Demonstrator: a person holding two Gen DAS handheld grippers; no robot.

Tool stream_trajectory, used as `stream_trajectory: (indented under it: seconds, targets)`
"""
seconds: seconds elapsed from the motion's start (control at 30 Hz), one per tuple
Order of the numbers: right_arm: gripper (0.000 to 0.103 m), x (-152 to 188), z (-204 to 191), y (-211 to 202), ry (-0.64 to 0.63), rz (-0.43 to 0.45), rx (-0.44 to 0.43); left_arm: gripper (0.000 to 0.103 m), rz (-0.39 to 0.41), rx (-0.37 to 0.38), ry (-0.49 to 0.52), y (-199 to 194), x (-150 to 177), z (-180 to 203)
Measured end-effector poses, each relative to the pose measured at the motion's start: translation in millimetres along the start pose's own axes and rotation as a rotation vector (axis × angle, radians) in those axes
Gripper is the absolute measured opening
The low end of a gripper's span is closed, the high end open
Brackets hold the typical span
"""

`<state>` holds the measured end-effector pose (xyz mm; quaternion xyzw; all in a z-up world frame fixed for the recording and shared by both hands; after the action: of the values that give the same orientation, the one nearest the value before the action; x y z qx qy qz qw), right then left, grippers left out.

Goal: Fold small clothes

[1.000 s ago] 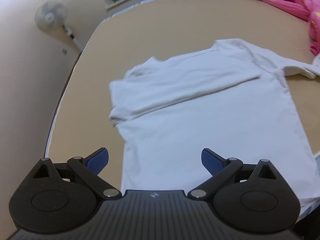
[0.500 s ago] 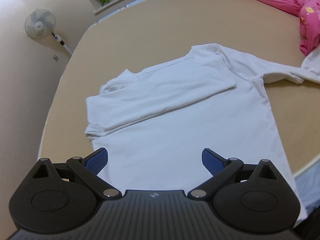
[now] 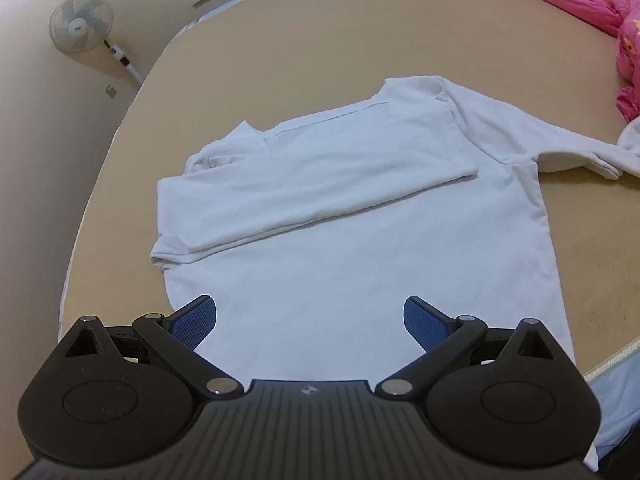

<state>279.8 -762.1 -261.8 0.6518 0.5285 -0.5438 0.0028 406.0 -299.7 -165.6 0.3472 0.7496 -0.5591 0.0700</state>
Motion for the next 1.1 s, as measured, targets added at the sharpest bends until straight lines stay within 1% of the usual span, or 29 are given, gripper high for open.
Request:
stream_trajectory:
  seconds: [0.03,0.13,0.2,0.23,0.27,0.33,0.37,0.43,0.47,0.5,0.53,0.67,0.73,0.77,0.8,0.83,0.87,0.9,0.93,0.97,1.0,1.1]
  targets:
    - [0.080,-3.0,0.4,7.4,0.006,-0.003,0.005,0.101,-0.003,-0.002,-0.002,1.1,0.5,-1.0]
    - [0.080,-7.5,-3.8,25.8,0.031,-0.024,-0.017,0.101,-0.008,-0.006,-0.003,2.7,1.9,-3.9]
    - [0.080,-8.6,-2.4,37.7,0.091,-0.048,-0.018,0.101,-0.008,-0.007,-0.003,2.1,2.5,-6.4]
    - [0.071,-9.6,-0.2,41.7,0.143,-0.054,-0.031,0.101,-0.006,-0.008,-0.002,1.3,2.6,-7.4]
    - [0.041,-11.2,0.2,43.6,0.190,-0.057,-0.066,0.101,-0.003,-0.010,-0.003,0.4,2.6,-8.9]
    - [0.011,-13.6,-4.5,42.8,0.244,-0.083,-0.156,0.101,0.002,-0.008,-0.006,-1.5,2.4,-10.9]
    - [0.004,-15.7,-5.8,37.9,0.241,-0.074,-0.163,0.101,0.003,-0.006,-0.011,-2.0,2.4,-12.2]
    - [0.001,-19.7,-7.3,21.2,0.224,-0.059,-0.153,0.101,-0.001,0.005,-0.026,-1.8,3.2,-13.8]
    - [0.001,-21.5,-7.3,11.3,0.249,-0.064,-0.162,0.101,-0.004,0.012,-0.033,-1.3,4.0,-14.3]
    - [0.001,-24.8,-8.3,-3.6,0.299,-0.070,-0.188,0.101,-0.007,0.020,-0.039,-0.3,5.1,-14.3]
    - [0.001,-31.1,-12.4,-19.1,0.328,-0.054,-0.228,0.101,-0.012,0.024,-0.042,0.8,6.1,-14.1]
    - [0.001,-77.2,-46.6,-81.6,0.341,0.058,-0.322,0.101,-0.031,0.039,-0.055,4.0,9.4,-12.3]
    - [0.001,-98.9,-63.6,-90.2,0.332,0.090,-0.321,0.101,-0.025,0.042,-0.057,1.9,10.0,-13.7]
    - [0.002,-108.2,-74.3,-85.8,0.323,0.099,-0.311,0.101,-0.021,0.039,-0.055,0.7,10.0,-15.0]
    - [0.003,-113.2,-81.2,-75.5,0.300,0.097,-0.282,0.101,-0.018,0.034,-0.053,-0.3,10.1,-17.8]
    - [0.011,-116.2,-82.8,-61.9,0.276,0.094,-0.232,0.101,-0.016,0.030,-0.056,-1.6,10.2,-20.4]
    - [0.029,-114.8,-81.1,-42.5,0.245,0.078,-0.166,0.101,-0.015,0.029,-0.063,-2.8,10.6,-24.1]
    - [0.036,-109.0,-75.5,-23.3,0.222,0.042,-0.113,0.101,-0.015,0.029,-0.070,-3.9,11.0,-27.3]
    - [0.041,-100.9,-63.0,-9.1,0.220,0.010,-0.056,0.101,-0.014,0.030,-0.078,-4.5,11.7,-31.2]
    - [0.042,-92.9,-47.7,-4.6,0.247,-0.005,-0.019,0.102,-0.012,0.028,-0.087,-4.4,13.0,-35.4]
    - [0.042,-85.7,-30.8,-6.8,0.286,-0.001,-0.017,0.102,-0.013,0.027,-0.093,-3.3,14.3,-38.1]
    - [0.051,-61.6,18.2,-31.4,0.357,0.044,-0.020,0.102,-0.041,0.026,-0.098,6.7,18.7,-38.8]
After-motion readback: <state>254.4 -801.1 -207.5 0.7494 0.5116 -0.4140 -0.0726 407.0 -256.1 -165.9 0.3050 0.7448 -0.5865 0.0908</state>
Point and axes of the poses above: each gripper's, at about its wrist camera, not at the fingertips, and y roughly the way its jaws point, z to its right, x to its underside, the point moved 9 cm from there along y, roughly the way its jaws point, and after that the axes turned 3 degrees about z, right-handed, at the moved point
